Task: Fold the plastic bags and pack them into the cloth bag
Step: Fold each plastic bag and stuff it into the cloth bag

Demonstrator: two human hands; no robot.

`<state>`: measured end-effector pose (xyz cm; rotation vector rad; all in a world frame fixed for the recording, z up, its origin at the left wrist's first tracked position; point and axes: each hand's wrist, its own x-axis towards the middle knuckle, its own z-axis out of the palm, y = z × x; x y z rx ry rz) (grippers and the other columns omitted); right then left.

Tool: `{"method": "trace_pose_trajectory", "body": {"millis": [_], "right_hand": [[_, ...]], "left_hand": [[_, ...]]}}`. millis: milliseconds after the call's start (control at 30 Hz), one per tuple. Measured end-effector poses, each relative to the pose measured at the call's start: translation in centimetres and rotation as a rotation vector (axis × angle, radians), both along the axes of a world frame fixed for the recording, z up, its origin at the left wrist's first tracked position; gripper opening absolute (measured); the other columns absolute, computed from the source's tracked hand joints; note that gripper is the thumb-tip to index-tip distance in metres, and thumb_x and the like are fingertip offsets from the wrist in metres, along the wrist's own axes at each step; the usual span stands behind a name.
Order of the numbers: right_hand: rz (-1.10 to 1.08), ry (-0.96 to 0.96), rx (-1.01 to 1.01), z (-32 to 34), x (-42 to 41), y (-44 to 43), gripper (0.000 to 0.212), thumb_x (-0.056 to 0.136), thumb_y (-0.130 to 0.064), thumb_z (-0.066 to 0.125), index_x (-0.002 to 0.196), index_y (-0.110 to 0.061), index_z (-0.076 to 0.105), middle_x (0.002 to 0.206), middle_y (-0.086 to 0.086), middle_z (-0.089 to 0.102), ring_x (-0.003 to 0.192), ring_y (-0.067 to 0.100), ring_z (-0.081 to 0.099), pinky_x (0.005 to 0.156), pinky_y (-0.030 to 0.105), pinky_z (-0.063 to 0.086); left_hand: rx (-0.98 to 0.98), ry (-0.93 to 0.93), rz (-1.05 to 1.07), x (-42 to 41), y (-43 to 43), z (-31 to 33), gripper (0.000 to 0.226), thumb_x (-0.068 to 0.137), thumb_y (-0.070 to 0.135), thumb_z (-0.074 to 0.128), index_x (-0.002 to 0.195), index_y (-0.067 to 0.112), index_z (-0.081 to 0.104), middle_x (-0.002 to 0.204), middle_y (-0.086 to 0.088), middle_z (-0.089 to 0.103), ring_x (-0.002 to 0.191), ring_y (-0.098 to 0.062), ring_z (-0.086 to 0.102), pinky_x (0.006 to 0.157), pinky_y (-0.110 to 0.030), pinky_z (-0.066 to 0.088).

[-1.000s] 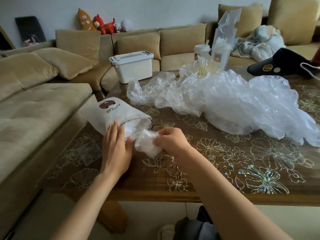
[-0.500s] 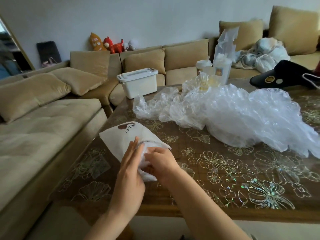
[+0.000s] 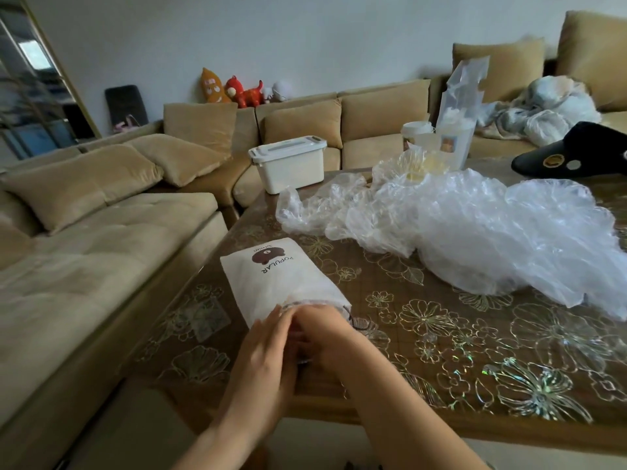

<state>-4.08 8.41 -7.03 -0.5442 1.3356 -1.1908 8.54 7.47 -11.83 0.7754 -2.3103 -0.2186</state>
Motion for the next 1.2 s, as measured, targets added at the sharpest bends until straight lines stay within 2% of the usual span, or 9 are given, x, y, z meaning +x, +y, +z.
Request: {"method": "trace_pose_trajectory", "body": {"millis": [133,233,333,533,733,867,967,1067,1200], "right_hand": [[0.014,-0.011,-0.003,0.4,-1.3,0.1,0.015,0.085,0.007,0.050,0.096,0.001,0.057,0.080,0.016,0.059,0.065,0.025,0.059,0.060,0.033,0.052],[-0.021,0.372,-0.048,0.6,-1.7,0.9,0.022,0.082,0.004,0.046,0.097,0.007,0.061,0.092,0.024,0.066,0.074,0.031,0.062,0.067,0.037,0.054],[-0.148,0.715,-0.107,0.4,-3.2,2.0,0.023,0.083,-0.002,0.045,0.098,-0.004,0.063,0.099,0.013,0.066,0.081,0.023,0.061,0.069,0.034,0.052],[-0.525,1.236,-0.006,0.0,-8.4,5.2,0.046,0.081,-0.002,0.047,0.127,-0.010,0.048,0.134,0.013,0.038,0.120,0.028,0.037,0.100,0.035,0.030],[-0.852,1.657,0.068,-1.4,-14.6,9.2,0.049,0.060,0.008,0.064,0.108,-0.006,0.062,0.142,0.023,0.029,0.129,0.034,0.022,0.101,0.046,0.018],[-0.920,1.745,0.053,-1.6,-15.7,10.7,0.050,0.055,0.007,0.068,0.102,-0.009,0.064,0.137,0.009,0.022,0.125,0.030,0.022,0.099,0.041,0.015],[-0.912,1.745,0.093,-1.0,-16.2,11.7,0.042,0.062,0.003,0.067,0.102,-0.009,0.067,0.137,0.017,0.034,0.126,0.030,0.024,0.101,0.039,0.012],[-0.821,1.633,0.163,-0.8,-16.9,12.3,0.032,0.076,-0.001,0.058,0.106,-0.003,0.068,0.121,0.018,0.058,0.121,0.035,0.039,0.106,0.050,0.021],[-0.794,1.672,0.032,-0.6,-16.1,11.9,0.031,0.081,-0.004,0.060,0.111,-0.005,0.065,0.113,0.015,0.064,0.109,0.035,0.053,0.098,0.045,0.027]], "left_hand": [[0.007,-0.268,0.071,0.2,-1.8,-1.2,0.060,0.096,0.048,0.018,0.146,0.018,0.033,0.150,-0.001,0.035,0.142,-0.014,0.017,0.116,-0.036,0.012],[0.067,-0.387,0.114,-0.4,-2.7,-0.6,0.079,0.087,0.066,-0.004,0.149,0.024,0.024,0.156,0.004,0.017,0.146,-0.012,0.001,0.117,-0.027,-0.005],[0.138,-0.427,0.200,-1.6,-4.7,0.6,0.053,0.101,0.040,0.024,0.150,0.022,0.015,0.158,0.001,0.014,0.146,-0.014,0.000,0.119,-0.033,0.001],[0.124,-0.362,0.363,-3.7,-7.8,1.1,0.046,0.101,0.025,0.034,0.146,0.015,0.031,0.156,-0.007,0.021,0.146,-0.020,0.004,0.118,-0.044,-0.005],[-0.247,-0.039,0.308,-6.2,-3.1,0.9,0.032,0.069,-0.011,0.068,0.099,-0.001,0.066,0.145,-0.023,0.037,0.138,-0.031,0.026,0.115,-0.048,-0.004],[-0.189,0.016,0.020,-9.9,1.5,-0.1,0.029,0.070,-0.011,0.067,0.096,0.002,0.066,0.139,-0.022,0.045,0.133,-0.027,0.033,0.110,-0.058,0.023],[-0.075,-0.024,-0.071,-10.6,1.6,-0.9,0.029,0.075,-0.006,0.065,0.103,0.005,0.065,0.142,-0.015,0.043,0.132,-0.026,0.038,0.108,-0.048,0.034],[0.254,0.098,0.040,-10.0,0.8,-0.3,0.027,0.087,0.007,0.060,0.113,0.010,0.059,0.147,-0.007,0.036,0.136,-0.019,0.032,0.108,-0.026,0.023],[0.424,0.203,0.119,-10.0,0.6,0.4,0.023,0.090,0.010,0.057,0.113,0.013,0.058,0.141,-0.004,0.044,0.133,-0.015,0.035,0.104,-0.021,0.019]]}}
